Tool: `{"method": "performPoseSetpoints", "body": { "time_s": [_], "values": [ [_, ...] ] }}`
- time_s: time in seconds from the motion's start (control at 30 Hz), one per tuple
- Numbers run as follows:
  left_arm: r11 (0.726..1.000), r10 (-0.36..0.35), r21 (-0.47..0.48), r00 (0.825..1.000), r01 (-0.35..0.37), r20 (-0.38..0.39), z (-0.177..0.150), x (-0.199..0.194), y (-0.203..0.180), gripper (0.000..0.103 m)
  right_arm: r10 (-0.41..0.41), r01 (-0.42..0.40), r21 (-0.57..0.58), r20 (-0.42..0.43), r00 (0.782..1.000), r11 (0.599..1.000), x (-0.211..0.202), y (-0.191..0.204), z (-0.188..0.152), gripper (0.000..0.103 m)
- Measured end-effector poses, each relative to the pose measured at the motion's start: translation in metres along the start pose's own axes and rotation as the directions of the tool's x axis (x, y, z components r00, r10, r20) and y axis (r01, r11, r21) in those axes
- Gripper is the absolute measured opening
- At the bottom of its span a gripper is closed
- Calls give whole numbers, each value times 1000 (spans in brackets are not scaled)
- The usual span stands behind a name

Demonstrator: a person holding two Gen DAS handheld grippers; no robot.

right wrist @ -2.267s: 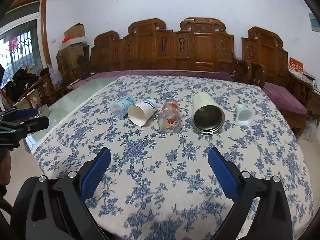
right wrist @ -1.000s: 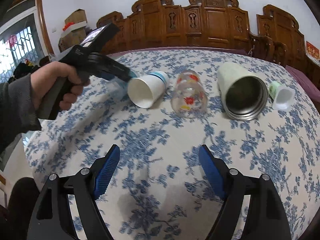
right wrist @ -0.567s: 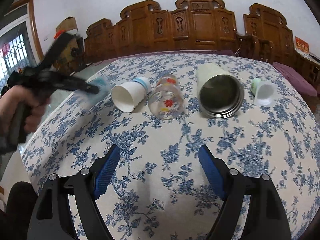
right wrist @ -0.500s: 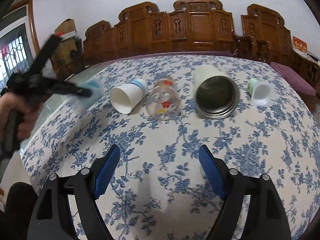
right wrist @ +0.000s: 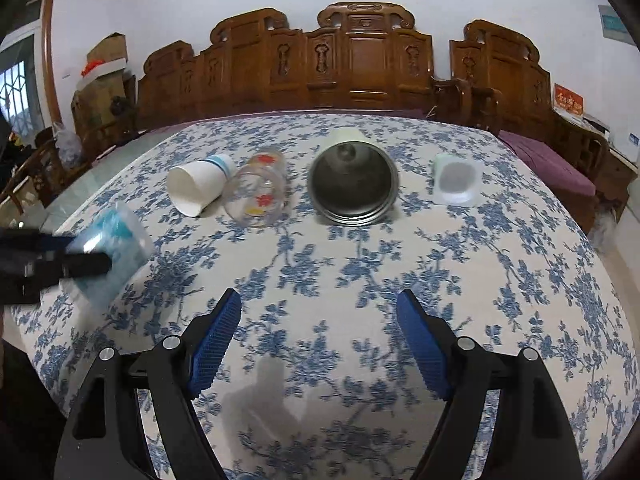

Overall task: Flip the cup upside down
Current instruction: 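Lift the clear plastic cup off the table with the left tool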

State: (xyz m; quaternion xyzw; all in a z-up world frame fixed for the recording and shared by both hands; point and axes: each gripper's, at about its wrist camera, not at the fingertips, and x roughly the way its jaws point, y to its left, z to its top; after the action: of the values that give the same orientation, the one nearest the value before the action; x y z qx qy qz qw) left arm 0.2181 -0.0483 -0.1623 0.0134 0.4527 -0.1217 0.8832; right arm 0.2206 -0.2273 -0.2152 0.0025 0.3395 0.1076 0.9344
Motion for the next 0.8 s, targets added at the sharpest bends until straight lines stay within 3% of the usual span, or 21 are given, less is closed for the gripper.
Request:
{"method": "performPoseSetpoints", "body": {
  "time_s": [0.2, 0.57, 0.8],
  "values": [
    [1000, -7, 29, 1000, 7, -13, -12, 15, -17, 52, -1, 1, 16, -8, 1000, 1000, 2, -4, 0, 82],
    [998, -57, 15, 998, 57, -41, -19, 23, -12, 54, 10, -9, 28, -33, 999, 1000, 6, 3, 1, 82],
    [999, -41, 8, 998, 41, 47, -16, -10, 3, 71, 24, -23, 40, -32, 999, 999, -12, 13, 9, 82]
  ]
}}
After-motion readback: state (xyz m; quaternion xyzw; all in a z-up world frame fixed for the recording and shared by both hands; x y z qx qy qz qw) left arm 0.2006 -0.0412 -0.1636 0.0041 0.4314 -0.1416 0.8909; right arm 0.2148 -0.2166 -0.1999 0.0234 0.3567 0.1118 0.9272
